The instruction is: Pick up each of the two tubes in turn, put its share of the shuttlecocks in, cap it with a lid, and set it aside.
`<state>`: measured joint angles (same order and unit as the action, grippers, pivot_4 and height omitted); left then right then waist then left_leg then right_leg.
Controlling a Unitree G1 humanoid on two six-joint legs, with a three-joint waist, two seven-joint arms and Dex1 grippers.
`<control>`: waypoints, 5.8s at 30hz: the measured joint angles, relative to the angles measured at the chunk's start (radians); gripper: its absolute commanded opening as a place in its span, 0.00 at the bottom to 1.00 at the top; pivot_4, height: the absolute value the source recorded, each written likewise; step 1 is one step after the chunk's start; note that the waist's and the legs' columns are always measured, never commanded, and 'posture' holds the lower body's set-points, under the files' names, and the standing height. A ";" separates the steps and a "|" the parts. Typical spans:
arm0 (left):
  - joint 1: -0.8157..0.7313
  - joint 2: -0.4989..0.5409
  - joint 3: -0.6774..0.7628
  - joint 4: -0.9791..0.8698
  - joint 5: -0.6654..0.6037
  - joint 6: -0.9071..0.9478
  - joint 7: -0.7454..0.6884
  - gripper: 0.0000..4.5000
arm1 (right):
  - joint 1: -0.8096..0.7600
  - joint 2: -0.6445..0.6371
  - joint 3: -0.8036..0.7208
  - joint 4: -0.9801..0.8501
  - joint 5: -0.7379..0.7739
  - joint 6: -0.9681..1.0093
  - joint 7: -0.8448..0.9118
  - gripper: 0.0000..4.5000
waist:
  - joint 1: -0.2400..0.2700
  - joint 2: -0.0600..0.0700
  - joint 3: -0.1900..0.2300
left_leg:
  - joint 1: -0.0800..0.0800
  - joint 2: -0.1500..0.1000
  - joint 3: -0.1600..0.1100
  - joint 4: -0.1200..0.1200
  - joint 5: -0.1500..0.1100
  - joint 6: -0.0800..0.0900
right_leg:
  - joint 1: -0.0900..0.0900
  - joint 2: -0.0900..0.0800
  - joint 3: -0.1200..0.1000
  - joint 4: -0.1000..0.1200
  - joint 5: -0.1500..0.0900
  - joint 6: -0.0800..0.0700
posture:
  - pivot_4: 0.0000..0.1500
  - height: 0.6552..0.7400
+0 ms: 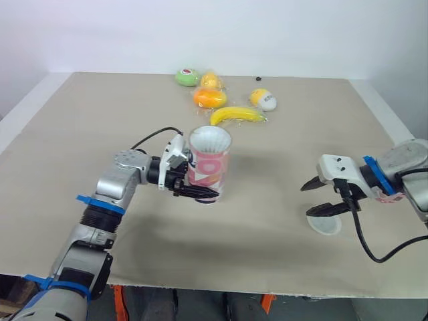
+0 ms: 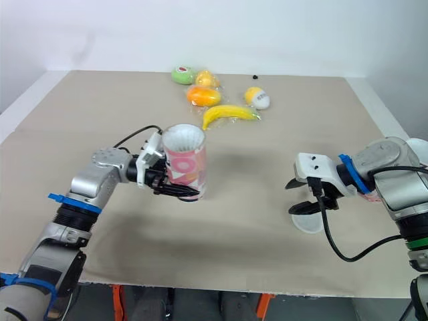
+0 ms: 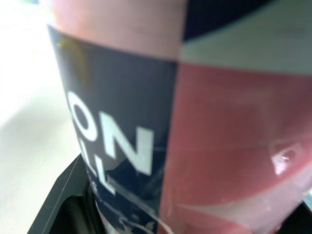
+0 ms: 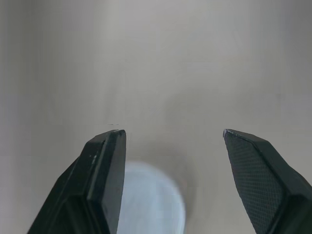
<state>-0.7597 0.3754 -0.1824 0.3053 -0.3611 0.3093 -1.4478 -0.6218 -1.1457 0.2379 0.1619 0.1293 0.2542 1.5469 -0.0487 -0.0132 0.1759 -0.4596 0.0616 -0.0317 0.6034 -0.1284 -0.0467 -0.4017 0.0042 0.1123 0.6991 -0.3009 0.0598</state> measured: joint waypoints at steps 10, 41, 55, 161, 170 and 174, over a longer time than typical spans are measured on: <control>0.028 -0.082 -0.051 0.079 0.051 -0.081 0.039 0.67 | -0.006 0.019 0.001 0.168 -0.079 -0.058 0.000 0.77 | 0.001 0.000 0.000 | 0.001 -0.001 0.000 0.000 0.002 0.000 | 0.002 -0.001 0.001 0.000 0.002 0.001 | 1.00 1.00; 0.023 -0.198 -0.065 0.394 0.138 -0.438 0.044 0.67 | -0.130 0.099 -0.037 0.008 0.005 0.049 0.019 0.01 | 0.001 0.002 -0.002 | 0.021 -0.012 0.000 0.000 0.001 0.000 | 0.026 -0.012 0.001 -0.002 -0.002 0.009 | 1.00 1.00; -0.038 -0.204 -0.069 0.454 0.165 -0.406 -0.019 0.67 | -0.624 0.302 0.186 -0.150 0.208 0.147 0.028 0.01 | 0.004 0.001 -0.002 | 0.019 -0.012 -0.003 -0.003 0.000 0.001 | 0.028 -0.012 -0.002 -0.013 0.000 0.008 | 1.00 1.00; -0.045 -0.193 -0.065 0.462 0.185 -0.389 -0.031 0.67 | -0.671 0.329 0.299 -0.043 0.271 0.084 0.029 0.23 | 0.000 -0.004 -0.014 | 0.020 -0.009 -0.001 -0.007 -0.002 0.001 | 0.026 -0.011 -0.002 -0.016 -0.004 0.001 | 1.00 1.00; -0.054 -0.192 -0.066 0.472 0.185 -0.389 -0.040 0.67 | -0.641 0.363 0.356 -0.045 0.190 0.063 0.030 0.01 | 0.000 -0.004 -0.013 | 0.020 -0.009 -0.001 -0.007 -0.002 0.001 | 0.025 -0.011 -0.002 -0.016 -0.004 0.001 | 1.00 1.00; -0.054 -0.194 -0.066 0.476 0.185 -0.389 -0.040 0.67 | -0.651 0.372 0.385 -0.022 0.145 -0.003 0.031 0.01 | 0.000 -0.004 -0.014 | 0.021 -0.009 -0.001 -0.008 -0.003 0.001 | 0.026 -0.011 -0.002 -0.016 -0.005 0.001 | 1.00 1.00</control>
<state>-0.8134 0.1817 -0.2480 0.7811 -0.1757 -0.0794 -1.4882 -1.2726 -0.7740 0.6233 0.1398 0.2744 0.2509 1.5775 -0.0486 -0.0174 0.1623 -0.4388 0.0524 -0.0328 0.5959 -0.1310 -0.0457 -0.3760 -0.0070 0.1102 0.6831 -0.3055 0.0609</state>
